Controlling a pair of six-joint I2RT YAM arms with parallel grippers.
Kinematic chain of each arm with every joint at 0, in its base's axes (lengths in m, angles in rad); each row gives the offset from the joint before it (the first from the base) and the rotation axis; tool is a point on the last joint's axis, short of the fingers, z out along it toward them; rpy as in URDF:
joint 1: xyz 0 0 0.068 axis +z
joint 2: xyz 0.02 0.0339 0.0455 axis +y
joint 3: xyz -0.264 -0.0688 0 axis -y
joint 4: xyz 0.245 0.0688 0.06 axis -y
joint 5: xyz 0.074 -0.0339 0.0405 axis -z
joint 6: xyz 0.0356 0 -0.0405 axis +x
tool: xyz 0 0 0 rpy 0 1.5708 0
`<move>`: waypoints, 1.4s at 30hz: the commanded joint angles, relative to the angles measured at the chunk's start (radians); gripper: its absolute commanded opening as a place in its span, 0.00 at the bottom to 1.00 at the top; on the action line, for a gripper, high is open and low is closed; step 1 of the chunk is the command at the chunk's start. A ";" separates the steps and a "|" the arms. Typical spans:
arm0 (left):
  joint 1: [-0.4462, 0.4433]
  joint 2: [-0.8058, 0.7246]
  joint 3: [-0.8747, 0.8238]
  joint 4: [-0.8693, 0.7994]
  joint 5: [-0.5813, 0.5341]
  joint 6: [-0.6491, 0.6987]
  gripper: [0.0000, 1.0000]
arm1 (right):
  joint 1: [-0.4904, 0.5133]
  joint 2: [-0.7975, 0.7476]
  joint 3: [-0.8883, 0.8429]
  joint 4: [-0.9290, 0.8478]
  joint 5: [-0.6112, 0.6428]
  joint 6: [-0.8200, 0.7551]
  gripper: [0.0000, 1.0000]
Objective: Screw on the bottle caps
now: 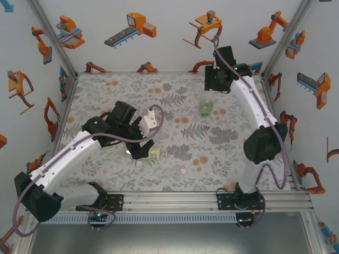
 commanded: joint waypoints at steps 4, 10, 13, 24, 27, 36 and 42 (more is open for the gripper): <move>-0.001 0.114 -0.035 -0.050 -0.091 0.261 0.76 | 0.000 -0.194 -0.160 -0.002 -0.012 0.012 0.57; -0.004 0.278 -0.016 -0.051 -0.161 0.324 0.78 | 0.000 -0.332 -0.312 0.021 -0.009 0.043 0.57; -0.003 0.341 -0.015 -0.022 -0.168 0.341 0.78 | -0.001 -0.386 -0.373 0.024 -0.009 0.058 0.57; -0.014 0.494 -0.017 0.069 -0.096 0.358 0.77 | 0.000 -0.498 -0.509 0.027 -0.005 0.078 0.57; -0.023 0.530 -0.020 0.107 -0.117 0.353 0.77 | 0.000 -0.513 -0.534 0.030 -0.006 0.085 0.57; -0.022 0.606 -0.018 0.165 -0.167 0.326 0.75 | 0.001 -0.522 -0.558 0.032 -0.017 0.088 0.57; -0.022 0.640 -0.010 0.166 -0.180 0.315 0.74 | 0.000 -0.527 -0.567 0.030 -0.023 0.088 0.57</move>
